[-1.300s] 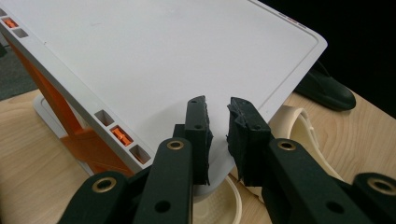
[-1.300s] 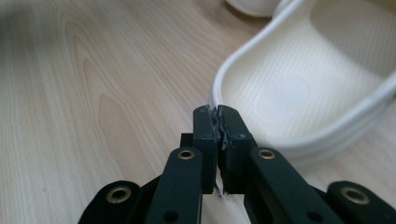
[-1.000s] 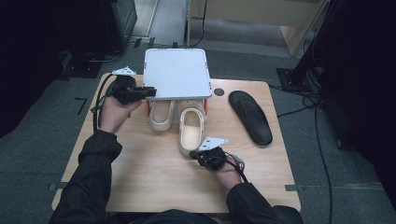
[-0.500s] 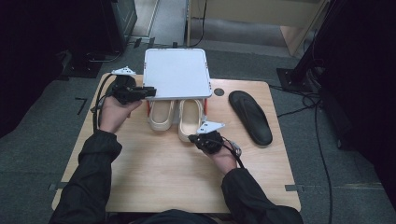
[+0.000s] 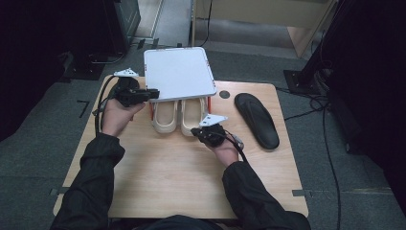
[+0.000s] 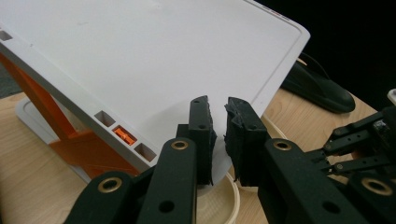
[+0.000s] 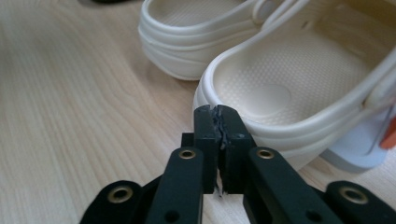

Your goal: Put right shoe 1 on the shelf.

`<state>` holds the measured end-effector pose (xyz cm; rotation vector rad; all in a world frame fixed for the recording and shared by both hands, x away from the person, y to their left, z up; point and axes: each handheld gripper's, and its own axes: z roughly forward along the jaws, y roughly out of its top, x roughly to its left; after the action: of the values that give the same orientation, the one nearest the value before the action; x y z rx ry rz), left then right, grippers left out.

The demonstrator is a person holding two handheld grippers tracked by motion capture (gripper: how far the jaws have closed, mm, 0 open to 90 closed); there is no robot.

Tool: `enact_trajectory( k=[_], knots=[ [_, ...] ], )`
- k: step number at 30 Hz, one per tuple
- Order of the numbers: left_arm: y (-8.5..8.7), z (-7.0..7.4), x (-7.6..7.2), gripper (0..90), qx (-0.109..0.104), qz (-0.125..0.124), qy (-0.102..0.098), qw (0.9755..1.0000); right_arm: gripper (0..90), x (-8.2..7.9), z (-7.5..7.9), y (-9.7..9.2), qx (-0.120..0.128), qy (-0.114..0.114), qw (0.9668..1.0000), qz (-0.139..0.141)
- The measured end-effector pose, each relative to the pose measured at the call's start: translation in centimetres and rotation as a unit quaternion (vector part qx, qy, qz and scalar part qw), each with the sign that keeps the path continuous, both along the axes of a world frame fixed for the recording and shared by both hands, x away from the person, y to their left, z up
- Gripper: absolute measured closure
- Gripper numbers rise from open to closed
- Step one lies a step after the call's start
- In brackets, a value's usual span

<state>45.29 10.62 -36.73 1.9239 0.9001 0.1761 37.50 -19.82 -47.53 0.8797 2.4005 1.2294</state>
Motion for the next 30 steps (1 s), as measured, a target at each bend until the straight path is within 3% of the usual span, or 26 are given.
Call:
enact_trajectory(
  k=[5, 8, 11, 14, 16, 20, 25, 28, 30],
  knots=[
    [0.1, -0.1, 0.1, 81.7, -0.006, -0.001, 0.002, 1.0, 82.4, 0.2, 0.1, -0.7, 0.01, 0.0, 0.9999, -0.011],
    [0.1, -0.1, 0.1, 81.7, -0.005, -0.001, 0.002, 1.0, 77.6, 0.3, 0.3, -1.1, 0.022, 0.014, 0.9995, -0.018],
    [-0.2, 0.2, 0.1, 78.1, -0.001, 0.001, 0.005, 1.0, 77.6, 0.2, 0.3, -1.0, 0.012, 0.013, 0.9997, -0.018],
    [-0.8, 0.2, 0.3, 76.9, -0.014, -0.003, 0.013, 0.9998, 80.3, 0.2, 0.3, -1.0, 0.008, 0.018, 0.9996, -0.022],
    [-1.4, 0.5, 0.5, 77.0, -0.005, -0.001, 0.012, 0.9999, 82.7, 0.2, 0.3, -1.0, 0.009, 0.021, 0.9995, -0.023],
    [-3.4, 1.3, 1.2, 78.4, -0.015, -0.01, 0.012, 0.9998, 84.9, 0.1, 0.1, -0.7, 0.009, 0.028, 0.9993, -0.024],
    [-6.5, 1.5, 1.7, 79.2, 0.003, -0.022, 0.009, 0.9997, 85.0, 0.1, -0.1, -0.5, 0.01, 0.029, 0.9993, -0.019],
    [-7.3, 1.1, 2.1, 79.2, 0.018, -0.022, 0.013, 0.9995, 82.8, 0.1, -0.1, -0.3, 0.011, 0.025, 0.9995, -0.018],
    [-7.4, 0.8, 2.3, 79.4, 0.03, -0.025, 0.016, 0.9991, 76.6, -0.1, 0.0, -0.4, 0.009, 0.017, 0.9997, -0.018]
  ],
)
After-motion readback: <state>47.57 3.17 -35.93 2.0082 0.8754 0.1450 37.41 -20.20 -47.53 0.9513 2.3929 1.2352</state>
